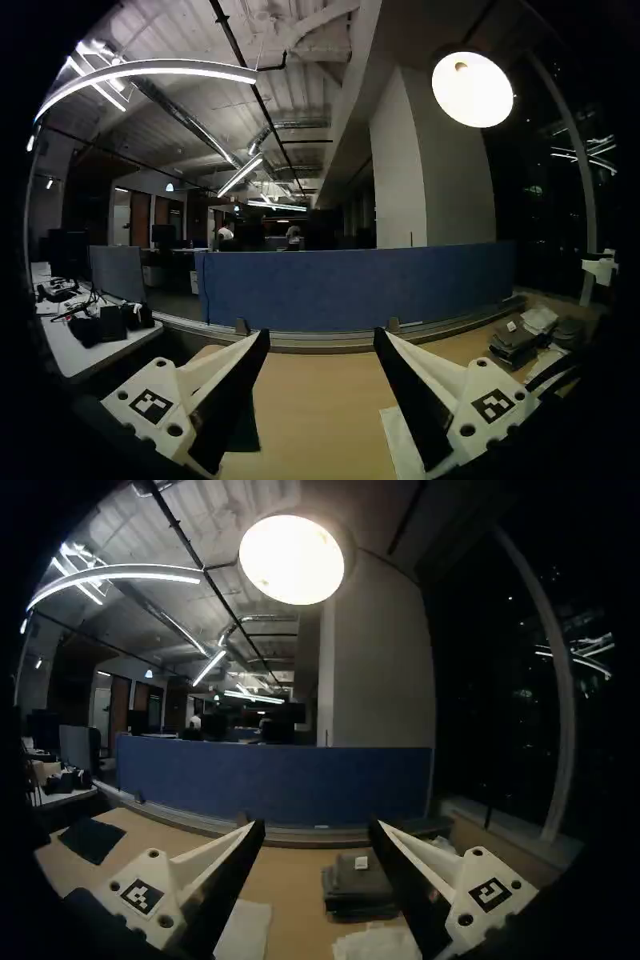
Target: Fold towel
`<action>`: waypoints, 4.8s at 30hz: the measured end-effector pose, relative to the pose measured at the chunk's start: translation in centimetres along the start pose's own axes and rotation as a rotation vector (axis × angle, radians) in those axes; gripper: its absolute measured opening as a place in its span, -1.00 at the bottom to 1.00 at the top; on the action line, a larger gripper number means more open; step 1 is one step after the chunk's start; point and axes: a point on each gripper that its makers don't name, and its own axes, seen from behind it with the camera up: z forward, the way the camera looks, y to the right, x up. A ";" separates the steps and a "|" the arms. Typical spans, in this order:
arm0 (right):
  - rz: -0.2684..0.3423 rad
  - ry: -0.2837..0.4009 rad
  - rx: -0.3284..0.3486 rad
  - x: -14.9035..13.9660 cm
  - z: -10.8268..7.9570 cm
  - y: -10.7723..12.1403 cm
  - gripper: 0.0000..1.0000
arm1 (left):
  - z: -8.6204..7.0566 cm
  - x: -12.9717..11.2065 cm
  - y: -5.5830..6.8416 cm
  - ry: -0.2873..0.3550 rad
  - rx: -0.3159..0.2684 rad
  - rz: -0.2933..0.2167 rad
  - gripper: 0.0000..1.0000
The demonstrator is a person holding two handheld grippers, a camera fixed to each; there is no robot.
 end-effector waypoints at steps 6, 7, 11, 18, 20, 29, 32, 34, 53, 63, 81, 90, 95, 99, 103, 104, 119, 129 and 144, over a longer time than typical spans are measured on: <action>-0.008 -0.009 0.016 0.5 0.2 -0.2 1.00 | 0.3 0.3 0.5 -0.013 -0.012 -0.005 0.93; -0.008 -0.016 0.022 0.4 0.2 -0.3 1.00 | 0.3 0.3 0.7 -0.017 -0.019 -0.005 0.92; -0.017 -0.051 0.063 -0.1 0.4 -1.2 1.00 | 0.5 0.2 1.6 -0.041 -0.062 0.008 0.92; -0.052 -0.168 0.214 -2.0 0.1 -4.3 1.00 | 0.0 -1.1 4.8 -0.137 -0.230 0.046 0.92; -0.052 -0.208 0.256 -2.6 -0.1 -5.0 1.00 | -0.4 -1.7 5.7 -0.173 -0.283 0.051 0.92; -0.100 -0.406 0.437 -5.8 -1.8 -7.9 1.00 | -1.6 -4.0 9.3 -0.315 -0.487 0.049 0.92; -0.138 -0.429 0.462 -6.3 -2.0 -8.2 1.00 | -2.0 -4.6 10.4 -0.344 -0.540 0.069 0.92; -0.153 -0.435 0.473 -6.4 -2.1 -8.4 1.00 | -2.1 -4.9 10.9 -0.352 -0.561 0.086 0.92; -0.166 -0.477 0.538 -12.0 -2.8 -10.3 1.00 | -3.6 -12.0 13.5 -0.416 -0.645 0.181 0.93; -0.152 -0.516 0.553 -18.2 -3.3 -11.4 1.00 | -4.5 -19.2 15.2 -0.481 -0.696 0.216 0.93; -0.204 -0.678 0.613 -29.7 -5.8 -12.6 1.00 | -6.7 -30.6 16.3 -0.672 -0.768 0.306 0.92; -0.236 -0.767 0.641 -33.2 -6.9 -12.5 1.00 | -7.5 -33.2 15.9 -0.763 -0.785 0.336 0.93; -0.263 -0.817 0.650 -34.6 -7.5 -11.8 1.00 | -7.9 -34.4 15.7 -0.819 -0.788 0.336 0.93; -0.281 -0.848 0.652 -35.3 -7.8 -11.3 1.00 | -8.0 -35.0 15.6 -0.849 -0.796 0.350 0.93; -0.281 -0.863 0.658 -35.5 -8.0 -11.1 1.00 | -8.2 -35.4 15.8 -0.873 -0.814 0.359 0.92; -0.280 -0.865 0.661 -35.5 -8.0 -11.1 1.00 | -8.2 -35.5 15.9 -0.877 -0.817 0.359 0.92; -0.303 -0.905 0.678 -36.7 -8.6 -10.9 0.56 | -8.6 -36.6 16.1 -0.952 -0.820 0.395 0.69; -0.297 -0.919 0.692 -37.1 -9.0 -11.2 -0.07 | -8.5 -36.8 15.8 -0.961 -0.792 0.425 0.09; -0.298 -0.924 0.684 -37.3 -8.8 -11.2 -0.53 | -8.9 -36.6 16.0 -0.967 -0.794 0.441 -0.29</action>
